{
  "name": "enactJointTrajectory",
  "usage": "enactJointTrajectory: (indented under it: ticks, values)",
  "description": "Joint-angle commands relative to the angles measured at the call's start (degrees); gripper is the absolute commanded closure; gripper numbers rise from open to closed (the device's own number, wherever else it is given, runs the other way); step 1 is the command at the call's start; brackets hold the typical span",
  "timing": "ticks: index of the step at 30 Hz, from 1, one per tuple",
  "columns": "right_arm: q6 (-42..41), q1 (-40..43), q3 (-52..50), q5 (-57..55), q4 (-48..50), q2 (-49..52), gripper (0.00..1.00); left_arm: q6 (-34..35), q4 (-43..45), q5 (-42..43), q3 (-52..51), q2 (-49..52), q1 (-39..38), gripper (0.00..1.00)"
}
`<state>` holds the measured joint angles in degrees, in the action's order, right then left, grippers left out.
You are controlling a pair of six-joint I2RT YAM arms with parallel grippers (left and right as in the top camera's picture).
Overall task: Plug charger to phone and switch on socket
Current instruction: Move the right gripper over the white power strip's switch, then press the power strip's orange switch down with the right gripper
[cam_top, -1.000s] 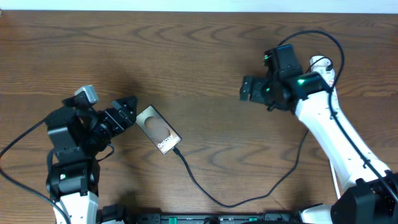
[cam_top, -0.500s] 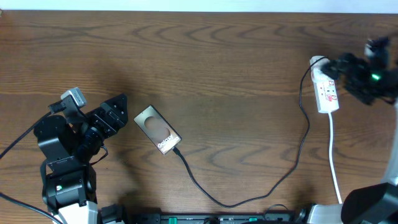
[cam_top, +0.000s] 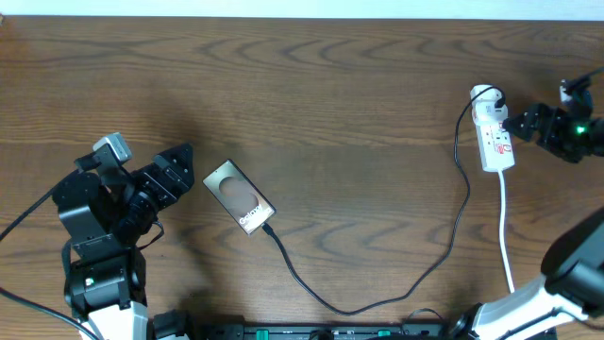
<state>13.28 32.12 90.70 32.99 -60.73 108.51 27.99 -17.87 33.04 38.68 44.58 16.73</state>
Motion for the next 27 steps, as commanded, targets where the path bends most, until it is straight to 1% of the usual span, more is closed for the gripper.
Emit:
enactJointTrajectory:
  ticks: [1,5,9,13,17,22,27]
  values:
    - [1.68,-1.29,0.63,1.49,3.04,3.82,0.01,-1.38,-1.09,-0.13,1.03,0.68,0.24,0.12]
    - [3.52,-2.67,0.63,1.44,9.38,6.88,0.01,-1.38,-2.67,-0.13,1.03,1.44,0.24,0.12]
    - [3.48,-4.07,0.63,1.42,15.21,8.00,0.01,-1.38,-2.69,-0.13,0.98,2.16,0.24,0.12]
    - [1.22,-4.61,0.63,1.44,19.76,9.05,0.01,-1.38,-2.67,-0.13,0.98,2.58,0.24,0.12]
    - [-0.26,-5.01,0.63,1.46,21.35,9.86,0.01,-1.38,-2.67,-0.13,0.98,2.69,0.24,0.12]
    - [-2.14,-5.22,0.63,1.51,20.92,10.64,0.01,-1.38,-2.64,-0.13,0.98,2.69,0.24,0.12]
    - [-2.32,-5.35,0.63,2.64,20.02,11.65,0.01,-1.38,-2.64,-0.13,0.98,2.69,0.24,0.12]
